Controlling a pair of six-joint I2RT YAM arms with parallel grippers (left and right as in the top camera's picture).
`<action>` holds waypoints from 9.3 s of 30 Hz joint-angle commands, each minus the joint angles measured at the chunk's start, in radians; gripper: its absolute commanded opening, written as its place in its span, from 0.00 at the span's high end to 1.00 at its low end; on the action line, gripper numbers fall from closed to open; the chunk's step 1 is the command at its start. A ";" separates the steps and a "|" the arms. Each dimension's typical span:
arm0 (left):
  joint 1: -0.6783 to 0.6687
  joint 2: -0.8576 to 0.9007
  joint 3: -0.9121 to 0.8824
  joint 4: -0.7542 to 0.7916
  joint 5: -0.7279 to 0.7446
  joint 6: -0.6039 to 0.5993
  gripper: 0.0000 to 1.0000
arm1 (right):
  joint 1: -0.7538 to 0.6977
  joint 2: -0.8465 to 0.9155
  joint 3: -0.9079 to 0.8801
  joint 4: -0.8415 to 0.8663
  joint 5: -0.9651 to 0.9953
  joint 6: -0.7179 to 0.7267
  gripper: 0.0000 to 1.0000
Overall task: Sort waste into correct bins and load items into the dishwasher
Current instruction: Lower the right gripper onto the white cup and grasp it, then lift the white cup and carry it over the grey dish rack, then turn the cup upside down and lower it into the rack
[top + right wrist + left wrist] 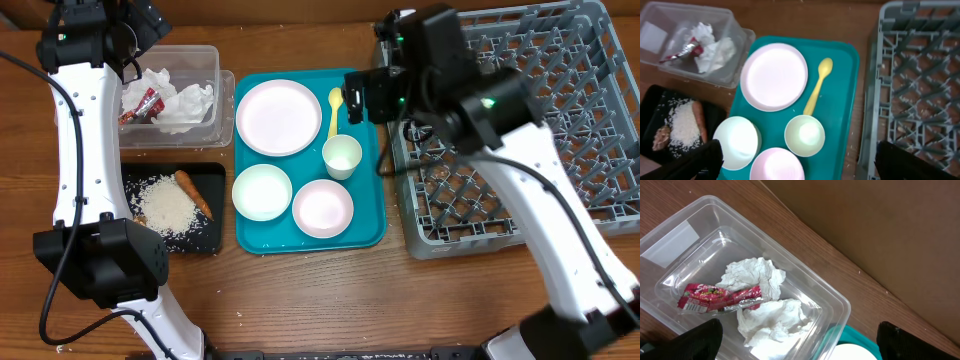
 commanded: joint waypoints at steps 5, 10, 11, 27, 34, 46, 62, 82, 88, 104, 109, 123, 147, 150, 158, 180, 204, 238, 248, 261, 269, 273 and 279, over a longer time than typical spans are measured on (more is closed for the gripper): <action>-0.002 -0.018 0.012 0.002 0.002 -0.013 0.00 | 0.020 0.132 0.024 -0.026 -0.079 0.068 0.00; -0.002 -0.018 0.012 0.001 0.002 -0.013 0.00 | 0.042 0.171 0.023 -0.036 -0.078 0.090 0.11; -0.002 -0.018 0.012 0.001 0.002 -0.013 0.00 | 0.045 0.177 0.021 -0.038 -0.078 0.100 0.16; -0.002 -0.018 0.012 0.001 0.002 -0.013 0.00 | 0.144 0.304 -0.043 0.005 0.057 0.265 0.36; -0.002 -0.018 0.012 0.001 0.002 -0.013 0.00 | 0.144 0.363 -0.043 0.013 0.069 0.278 0.38; -0.002 -0.018 0.012 0.001 0.002 -0.013 0.00 | 0.149 0.426 -0.044 0.068 0.023 0.277 0.44; -0.002 -0.018 0.012 0.001 0.002 -0.013 0.00 | 0.160 0.476 -0.044 0.076 0.043 0.279 0.60; -0.002 -0.018 0.012 0.001 0.002 -0.013 0.00 | 0.159 0.500 0.111 -0.054 0.038 0.288 0.96; -0.002 -0.018 0.012 0.001 0.002 -0.013 0.00 | 0.143 0.500 0.263 -0.167 0.039 0.264 0.96; -0.002 -0.018 0.012 0.001 0.002 -0.013 0.00 | -0.498 0.482 0.629 -0.294 -0.666 -0.093 0.96; -0.002 -0.018 0.012 0.001 0.002 -0.013 0.00 | -0.716 0.520 0.629 -0.263 -1.003 -0.148 0.96; -0.002 -0.018 0.012 0.001 0.002 -0.013 0.00 | -0.850 0.708 0.618 -0.196 -1.290 -0.140 0.96; -0.002 -0.018 0.012 0.001 0.002 -0.013 0.00 | -0.953 0.778 0.531 -0.209 -1.181 -0.053 0.96; -0.002 -0.018 0.012 0.001 0.002 -0.013 0.00 | -0.951 0.778 0.495 -0.154 -1.241 -0.053 0.96; -0.002 -0.018 0.012 0.001 0.002 -0.013 0.00 | -0.949 0.778 0.397 -0.087 -1.260 -0.035 0.96; -0.002 -0.018 0.012 0.001 0.002 -0.013 0.00 | -1.032 0.777 0.339 -0.165 -1.107 -0.035 0.96; -0.002 -0.018 0.012 0.001 0.002 -0.013 0.00 | -0.959 0.777 0.338 -0.085 -1.274 -0.056 0.95; -0.002 -0.018 0.012 0.001 0.002 -0.013 0.00 | -1.106 0.755 0.426 -0.220 -0.904 -0.004 0.84; -0.002 -0.018 0.012 0.001 0.002 -0.013 0.00 | -1.103 0.672 0.641 -0.328 -0.745 0.042 0.60; -0.002 -0.018 0.012 0.001 0.002 -0.013 0.00 | -0.749 0.625 0.767 -0.351 -0.045 0.093 0.88; -0.002 -0.018 0.012 0.001 0.002 -0.013 0.00 | -0.615 0.628 0.613 -0.251 0.187 0.132 0.96; -0.002 -0.018 0.012 0.001 0.002 -0.013 0.00 | -0.620 0.628 0.541 -0.231 0.188 0.132 0.96; -0.002 -0.018 0.012 0.001 0.002 -0.013 0.00 | -0.630 0.628 0.484 -0.202 0.185 0.131 0.96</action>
